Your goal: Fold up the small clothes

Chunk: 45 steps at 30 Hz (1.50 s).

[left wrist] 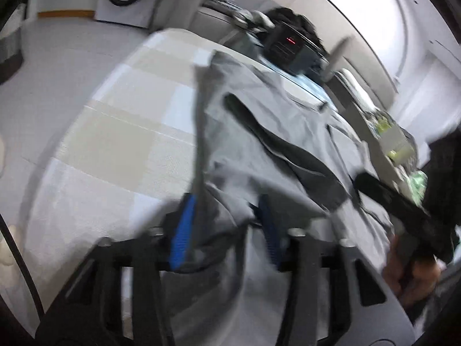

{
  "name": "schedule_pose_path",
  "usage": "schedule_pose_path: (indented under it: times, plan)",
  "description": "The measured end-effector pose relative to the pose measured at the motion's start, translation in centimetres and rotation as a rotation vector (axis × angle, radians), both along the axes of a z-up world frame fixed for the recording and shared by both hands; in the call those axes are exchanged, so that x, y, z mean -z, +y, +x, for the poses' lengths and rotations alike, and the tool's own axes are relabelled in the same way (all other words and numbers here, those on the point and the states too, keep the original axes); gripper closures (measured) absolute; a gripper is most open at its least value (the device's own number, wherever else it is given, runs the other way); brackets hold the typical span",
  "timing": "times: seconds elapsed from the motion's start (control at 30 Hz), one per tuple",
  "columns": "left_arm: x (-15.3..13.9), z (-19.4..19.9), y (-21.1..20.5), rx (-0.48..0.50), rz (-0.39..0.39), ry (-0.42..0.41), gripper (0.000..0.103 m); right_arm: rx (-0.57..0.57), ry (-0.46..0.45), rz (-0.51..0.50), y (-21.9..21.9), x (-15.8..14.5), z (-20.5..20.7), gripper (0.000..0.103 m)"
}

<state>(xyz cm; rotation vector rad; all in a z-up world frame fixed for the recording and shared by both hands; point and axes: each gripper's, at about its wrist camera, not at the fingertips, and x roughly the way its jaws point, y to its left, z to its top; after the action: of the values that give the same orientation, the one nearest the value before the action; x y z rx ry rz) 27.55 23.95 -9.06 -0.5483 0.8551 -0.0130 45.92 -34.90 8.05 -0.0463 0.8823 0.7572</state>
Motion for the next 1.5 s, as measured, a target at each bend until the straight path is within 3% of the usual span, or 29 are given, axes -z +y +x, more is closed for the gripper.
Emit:
schedule_pose_path:
  times: [0.13,0.27,0.3,0.33,0.37,0.4,0.43,0.57,0.63,0.67,0.83,1.0,1.1,1.23,1.3,1.4,1.5]
  plan:
    - [0.5,-0.1,-1.0,0.041,0.015,0.004,0.084,-0.071,-0.021,-0.095,4.6,1.4,1.4,0.025]
    - [0.4,-0.1,-1.8,0.044,0.077,0.028,0.086,-0.172,-0.064,-0.235,8.8,3.2,1.6,0.039]
    - [0.2,-0.2,-1.8,0.044,0.087,0.03,0.086,-0.186,-0.083,-0.277,9.7,3.6,1.6,0.047]
    - [0.1,-0.3,-1.7,0.036,0.094,0.03,0.086,-0.182,-0.106,-0.318,10.3,3.9,1.7,0.065]
    - [0.1,-0.5,-1.5,0.029,0.087,0.031,0.086,-0.172,-0.124,-0.344,10.5,4.1,1.9,0.072]
    - [0.1,-0.9,-1.2,0.018,0.071,0.034,0.086,-0.157,-0.135,-0.345,10.3,4.0,2.3,0.088]
    - [0.1,-1.1,-0.9,0.006,0.059,0.037,0.086,-0.122,-0.136,-0.333,9.8,3.6,2.8,0.092]
    - [0.1,-1.2,-0.7,-0.003,0.056,0.039,0.086,0.182,0.004,-0.211,4.2,2.8,7.1,0.088]
    - [0.1,-1.2,-0.8,-0.002,0.062,0.04,0.086,0.258,0.071,-0.181,2.0,3.0,8.3,0.084]
    - [0.1,-1.3,-0.8,-0.001,0.062,0.04,0.086,0.258,0.08,-0.176,1.5,3.0,8.5,0.084]
    - [0.2,-0.8,-0.6,-0.007,0.031,0.036,0.086,0.219,0.107,-0.088,-0.1,2.6,8.9,0.059]
    - [0.3,-0.7,0.0,-0.017,-0.011,0.012,0.086,0.184,0.109,-0.093,0.6,3.1,8.4,0.059]
    - [0.4,-0.6,0.1,-0.021,-0.012,0.016,0.086,0.146,0.114,-0.084,0.7,3.0,5.6,0.059]
    - [0.3,-0.2,-0.6,-0.017,0.049,0.026,0.086,0.014,0.086,-0.094,1.0,2.7,1.4,0.059]
    - [0.1,-0.1,-0.8,-0.021,0.094,0.035,0.086,-0.028,0.005,-0.194,1.2,3.0,-0.3,0.059]
    - [-0.2,-0.6,-0.4,-0.076,0.156,0.063,0.086,0.049,-0.053,-0.317,-0.6,3.5,-0.9,0.059]
    - [-0.8,-1.4,-0.3,-0.111,0.219,0.086,0.085,0.069,-0.022,-0.251,-4.1,2.6,-1.4,0.059]
